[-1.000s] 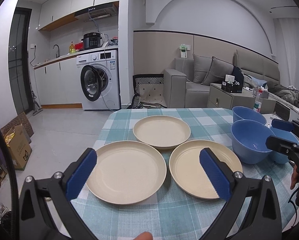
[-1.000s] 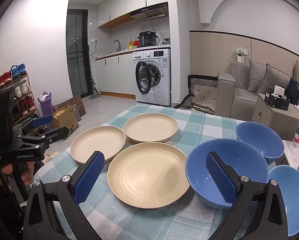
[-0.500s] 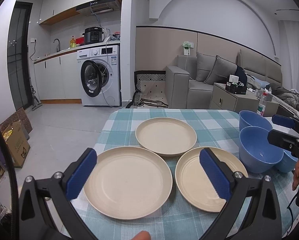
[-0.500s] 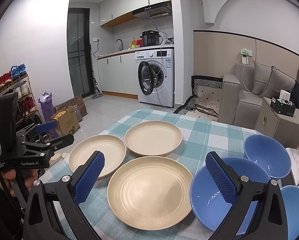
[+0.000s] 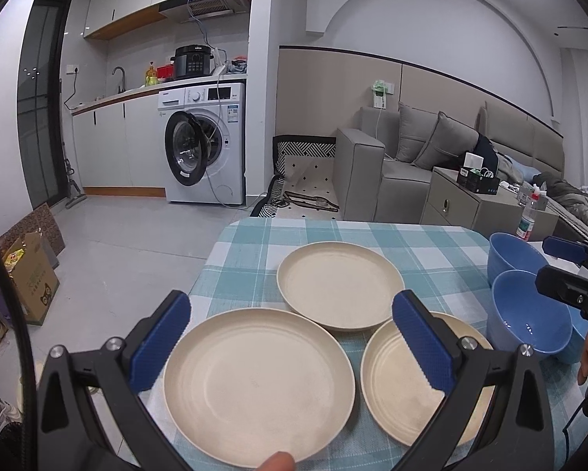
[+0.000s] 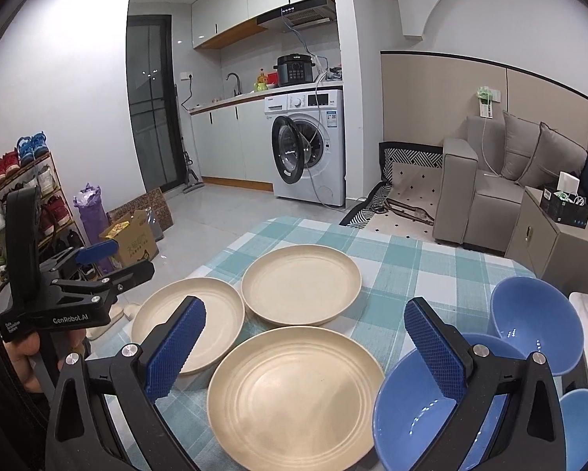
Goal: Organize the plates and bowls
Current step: 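Move both open grippers forward to the rim of the nearest cream plate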
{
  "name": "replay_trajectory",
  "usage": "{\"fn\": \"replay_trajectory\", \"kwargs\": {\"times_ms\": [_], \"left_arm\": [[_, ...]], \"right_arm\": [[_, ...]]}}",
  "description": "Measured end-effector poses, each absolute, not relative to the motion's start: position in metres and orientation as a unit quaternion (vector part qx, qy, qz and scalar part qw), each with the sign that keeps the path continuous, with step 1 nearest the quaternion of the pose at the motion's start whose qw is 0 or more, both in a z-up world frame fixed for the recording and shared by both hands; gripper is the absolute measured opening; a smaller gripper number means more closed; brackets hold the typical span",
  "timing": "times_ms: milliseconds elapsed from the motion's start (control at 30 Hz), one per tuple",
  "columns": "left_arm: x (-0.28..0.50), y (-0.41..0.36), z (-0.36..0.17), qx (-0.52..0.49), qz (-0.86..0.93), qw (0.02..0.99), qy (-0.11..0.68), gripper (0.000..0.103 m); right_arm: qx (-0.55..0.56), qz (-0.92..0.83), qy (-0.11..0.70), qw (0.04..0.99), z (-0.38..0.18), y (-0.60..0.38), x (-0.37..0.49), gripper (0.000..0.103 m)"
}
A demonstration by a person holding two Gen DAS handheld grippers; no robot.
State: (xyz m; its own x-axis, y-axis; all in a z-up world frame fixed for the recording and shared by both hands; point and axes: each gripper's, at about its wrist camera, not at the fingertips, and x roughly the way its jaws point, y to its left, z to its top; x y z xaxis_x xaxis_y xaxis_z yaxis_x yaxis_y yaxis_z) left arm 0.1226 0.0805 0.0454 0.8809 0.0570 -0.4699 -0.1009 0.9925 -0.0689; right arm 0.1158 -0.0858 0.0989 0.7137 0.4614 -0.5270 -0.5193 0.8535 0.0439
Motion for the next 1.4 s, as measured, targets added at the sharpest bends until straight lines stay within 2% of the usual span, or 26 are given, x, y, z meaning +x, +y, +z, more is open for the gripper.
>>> {"fn": "replay_trajectory", "kwargs": {"times_ms": [1400], "left_arm": [[0.238,0.103,0.031,-0.036,0.039,0.946,0.319,0.103]], "right_arm": [[-0.059,0.241,0.334,0.909,0.091,-0.062,0.240,0.103]]}}
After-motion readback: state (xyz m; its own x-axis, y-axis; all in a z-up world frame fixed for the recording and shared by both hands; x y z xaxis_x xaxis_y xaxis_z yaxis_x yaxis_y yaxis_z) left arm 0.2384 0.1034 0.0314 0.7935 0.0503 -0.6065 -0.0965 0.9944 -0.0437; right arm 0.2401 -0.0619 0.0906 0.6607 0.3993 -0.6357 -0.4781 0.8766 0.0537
